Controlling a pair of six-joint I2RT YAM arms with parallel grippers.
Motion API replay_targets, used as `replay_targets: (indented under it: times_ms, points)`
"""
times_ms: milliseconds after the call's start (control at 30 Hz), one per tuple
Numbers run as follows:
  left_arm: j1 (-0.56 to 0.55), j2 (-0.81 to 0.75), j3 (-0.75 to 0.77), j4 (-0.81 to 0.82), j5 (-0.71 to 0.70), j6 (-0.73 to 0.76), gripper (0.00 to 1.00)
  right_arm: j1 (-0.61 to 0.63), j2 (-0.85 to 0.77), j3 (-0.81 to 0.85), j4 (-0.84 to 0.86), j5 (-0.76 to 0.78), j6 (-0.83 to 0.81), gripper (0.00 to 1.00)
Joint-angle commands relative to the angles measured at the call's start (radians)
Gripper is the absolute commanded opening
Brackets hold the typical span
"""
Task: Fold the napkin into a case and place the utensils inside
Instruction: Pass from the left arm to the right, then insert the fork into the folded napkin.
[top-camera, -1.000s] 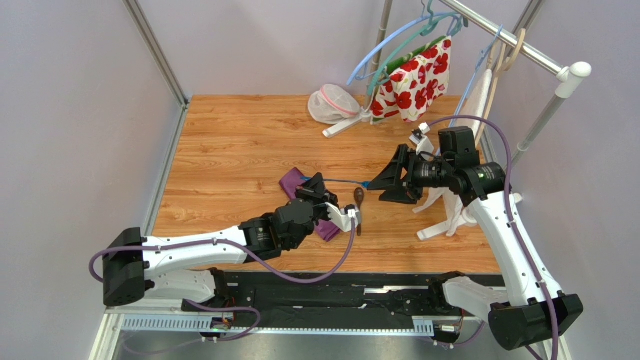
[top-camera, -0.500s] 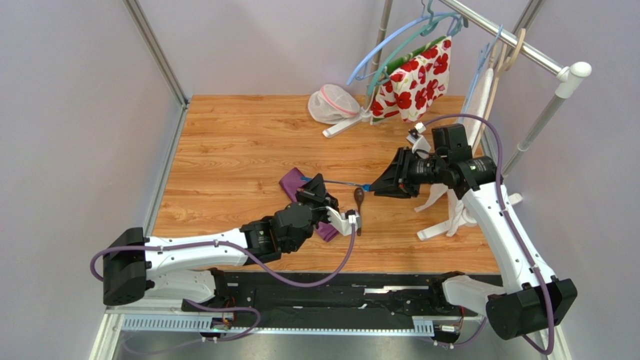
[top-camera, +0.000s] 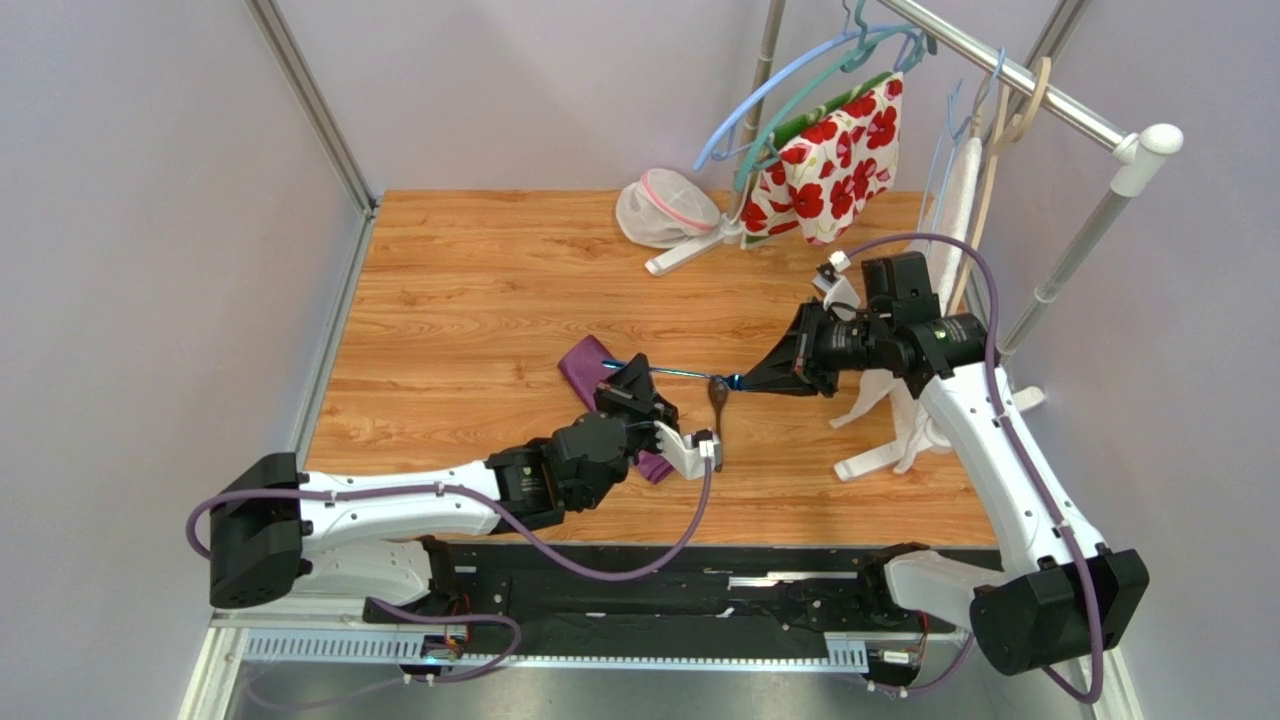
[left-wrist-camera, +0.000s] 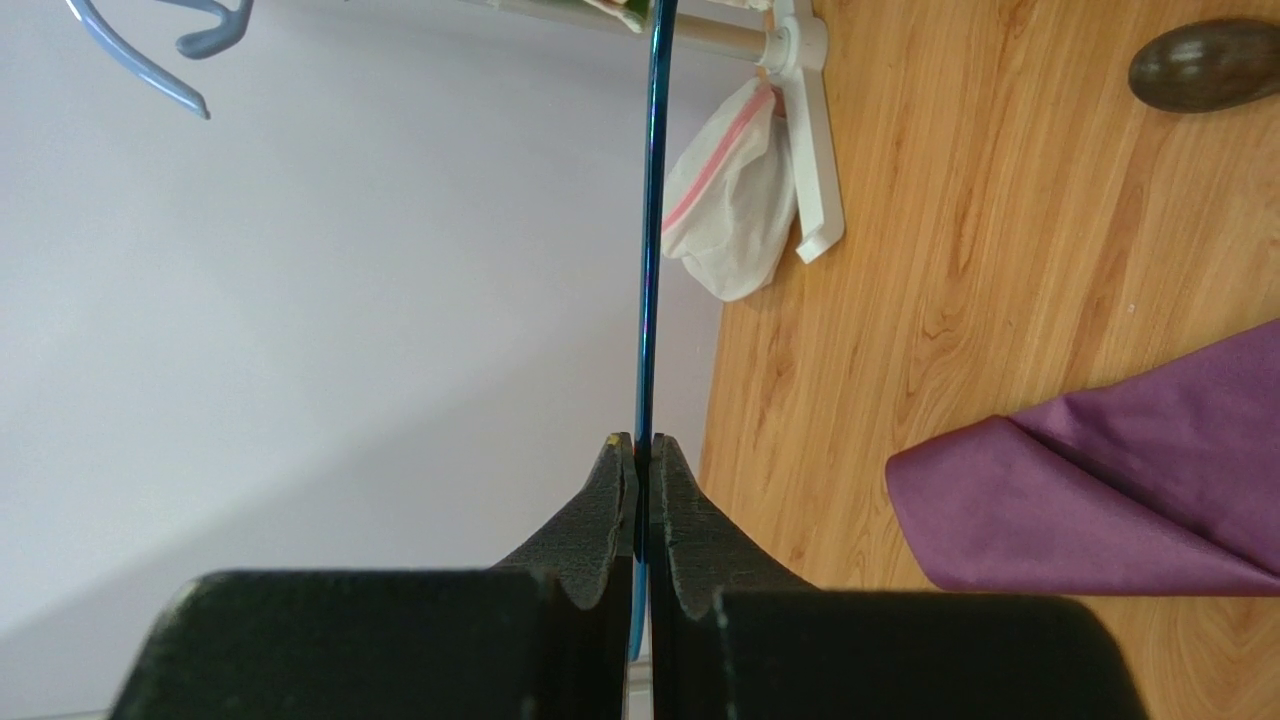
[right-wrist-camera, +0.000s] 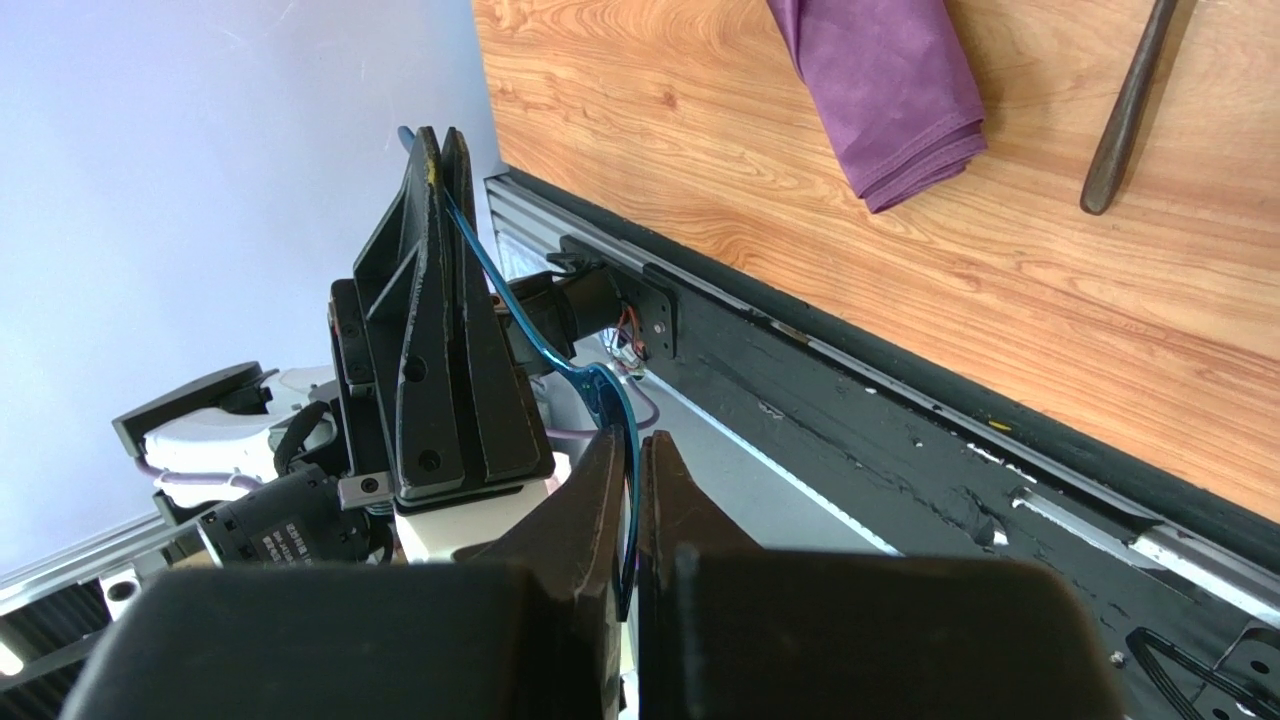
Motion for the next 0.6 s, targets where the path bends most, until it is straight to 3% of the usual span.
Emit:
replay_targets:
  times_ms: [0,33,67,100,133,200,233,400,433,500,567]
  points:
    - [-0.008,0.008,0.012,0.084,0.001,0.001,0.0,0.0,-0.043,-0.045,0.015,-0.008,0.008,0.0]
    - [-0.008,0.011,0.018,0.068,-0.005,-0.008,0.01,0.003,-0.053,-0.054,0.018,-0.007,0.022,0.0]
    - [-0.008,0.01,0.026,0.054,-0.011,-0.06,0.08,0.003,-0.065,-0.074,0.021,0.01,0.031,0.0]
    - [-0.005,-0.001,0.052,0.023,-0.008,-0.11,0.28,0.006,-0.095,-0.088,0.041,0.027,0.041,0.0]
    - [-0.001,-0.019,0.073,-0.114,0.033,-0.172,0.37,0.004,-0.114,-0.108,0.054,0.062,0.06,0.0]
    - [0.037,-0.079,0.143,-0.266,0.12,-0.383,0.96,0.015,-0.152,-0.176,0.134,0.09,0.128,0.0]
    - [0.046,-0.094,0.159,-0.367,0.176,-0.439,0.97,0.022,-0.192,-0.201,0.163,0.126,0.154,0.0]
    - [0.169,-0.25,0.21,-0.517,0.387,-0.801,0.94,0.129,-0.287,-0.318,0.294,0.338,0.277,0.0]
    - [0.199,-0.277,0.205,-0.526,0.476,-0.864,0.91,0.163,-0.303,-0.36,0.315,0.441,0.301,0.0]
    - [0.302,-0.356,0.188,-0.517,0.544,-1.067,0.8,0.27,-0.335,-0.408,0.399,0.539,0.378,0.0]
    - [0.369,-0.393,0.188,-0.534,0.604,-1.256,0.75,0.337,-0.332,-0.463,0.429,0.671,0.425,0.0]
